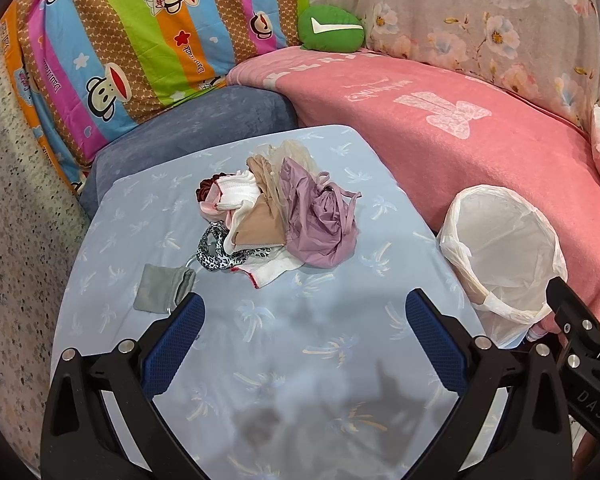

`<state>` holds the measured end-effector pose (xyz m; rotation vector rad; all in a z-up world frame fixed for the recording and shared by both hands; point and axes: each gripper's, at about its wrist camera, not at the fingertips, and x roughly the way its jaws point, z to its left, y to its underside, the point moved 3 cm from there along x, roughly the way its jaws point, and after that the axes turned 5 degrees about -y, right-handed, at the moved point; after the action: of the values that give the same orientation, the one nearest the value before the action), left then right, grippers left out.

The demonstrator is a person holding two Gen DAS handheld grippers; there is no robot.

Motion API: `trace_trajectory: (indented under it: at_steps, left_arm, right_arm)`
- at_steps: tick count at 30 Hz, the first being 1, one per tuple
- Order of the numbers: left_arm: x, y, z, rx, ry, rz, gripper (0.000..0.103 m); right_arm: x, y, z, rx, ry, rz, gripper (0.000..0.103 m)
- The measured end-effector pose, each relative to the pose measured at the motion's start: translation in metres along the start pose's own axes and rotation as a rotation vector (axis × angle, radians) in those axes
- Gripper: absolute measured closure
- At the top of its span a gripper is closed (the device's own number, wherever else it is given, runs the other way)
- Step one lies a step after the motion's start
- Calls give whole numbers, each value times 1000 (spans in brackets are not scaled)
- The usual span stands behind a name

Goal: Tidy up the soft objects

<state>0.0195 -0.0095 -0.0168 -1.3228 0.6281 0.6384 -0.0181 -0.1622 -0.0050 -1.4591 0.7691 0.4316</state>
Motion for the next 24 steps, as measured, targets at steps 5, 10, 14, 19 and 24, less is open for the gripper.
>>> trace_trajectory:
  at_steps: [5,10,14,19,24]
  left_arm:
    - [-1,0,-1,1,0,-3,7]
    - [-3,-1,-1,-1,1,-8,7]
    - [-3,-2,-1,0,2,-9,7]
    - [-3,-2,-1,-1,0,-9,7]
    - [-7,-5,-1,-1,2,-19,7]
  right_arm:
    - [-2,-2,-1,3,2,-3,6]
    - [-4,-3,-1,6,7,-7,6]
    - [-5,-3,-2,11,8,-9,6]
    - [-5,-3,-3,12,9,-11,6]
    - [-6,-4,-3,13,9,-11,6]
